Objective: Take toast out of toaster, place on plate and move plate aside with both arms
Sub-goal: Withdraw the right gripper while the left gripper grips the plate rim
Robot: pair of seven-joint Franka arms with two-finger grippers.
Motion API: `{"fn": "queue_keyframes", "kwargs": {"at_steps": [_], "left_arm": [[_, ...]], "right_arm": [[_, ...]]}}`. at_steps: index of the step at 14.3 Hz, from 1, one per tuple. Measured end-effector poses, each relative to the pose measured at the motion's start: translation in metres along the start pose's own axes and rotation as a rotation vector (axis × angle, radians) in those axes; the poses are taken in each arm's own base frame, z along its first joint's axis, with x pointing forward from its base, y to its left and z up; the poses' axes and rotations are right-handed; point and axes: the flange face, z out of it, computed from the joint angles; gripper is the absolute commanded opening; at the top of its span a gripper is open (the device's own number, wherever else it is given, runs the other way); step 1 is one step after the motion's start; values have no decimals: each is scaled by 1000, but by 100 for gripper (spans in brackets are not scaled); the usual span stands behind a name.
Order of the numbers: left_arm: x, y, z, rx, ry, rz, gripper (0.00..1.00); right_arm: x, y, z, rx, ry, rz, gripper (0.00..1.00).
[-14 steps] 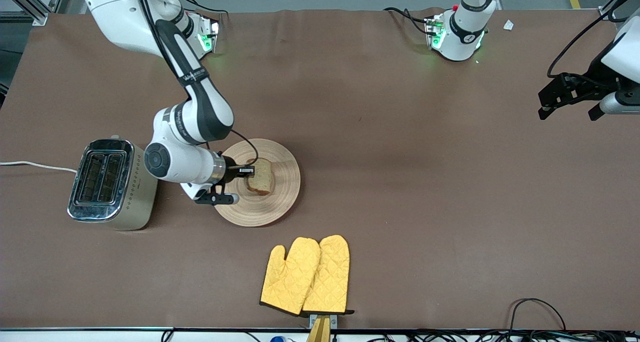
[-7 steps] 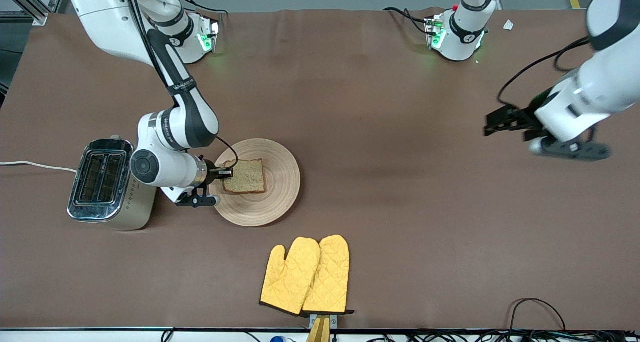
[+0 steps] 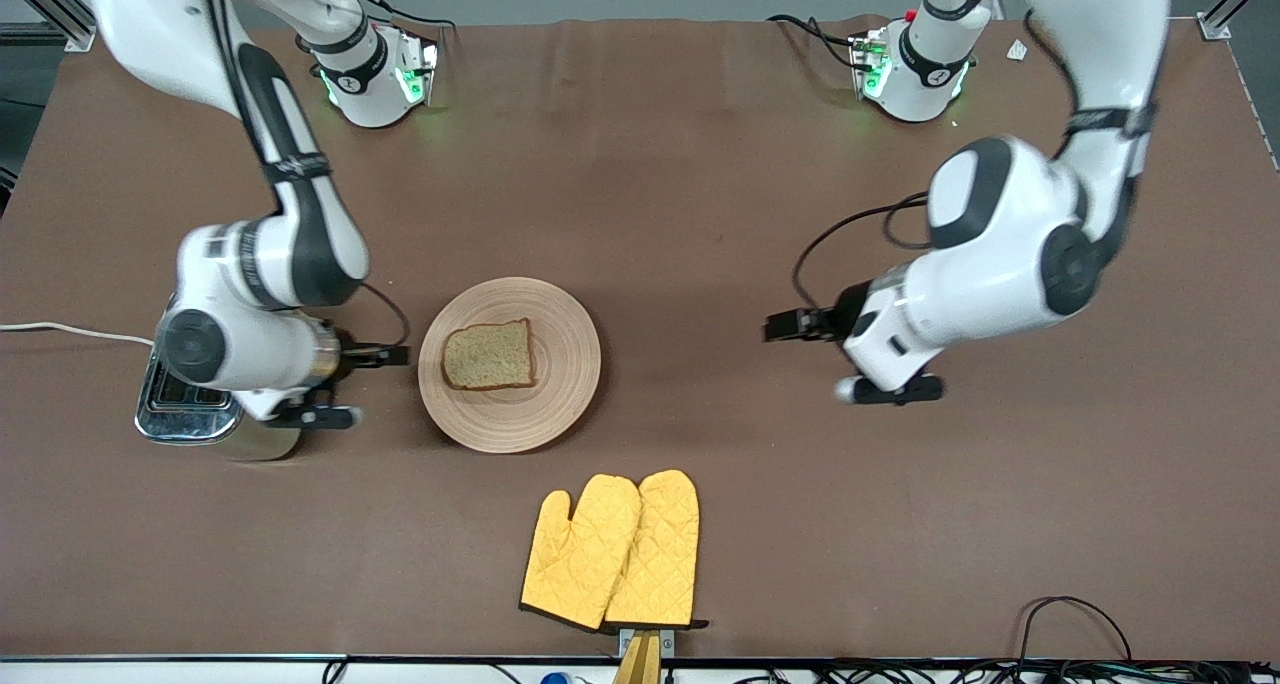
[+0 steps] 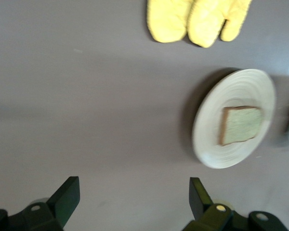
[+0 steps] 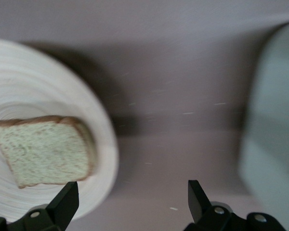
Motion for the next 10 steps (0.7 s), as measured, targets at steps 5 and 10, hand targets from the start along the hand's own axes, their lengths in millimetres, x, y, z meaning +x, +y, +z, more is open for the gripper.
{"fn": "queue_keyframes", "kwargs": {"at_steps": [5, 10], "left_arm": [[11, 19, 168, -144, -22, -71, 100], [-19, 79, 275, -164, 45, 26, 99]], "right_arm": [[-16, 82, -148, -60, 141, 89, 100], [-111, 106, -262, -16, 161, 108, 100]]}}
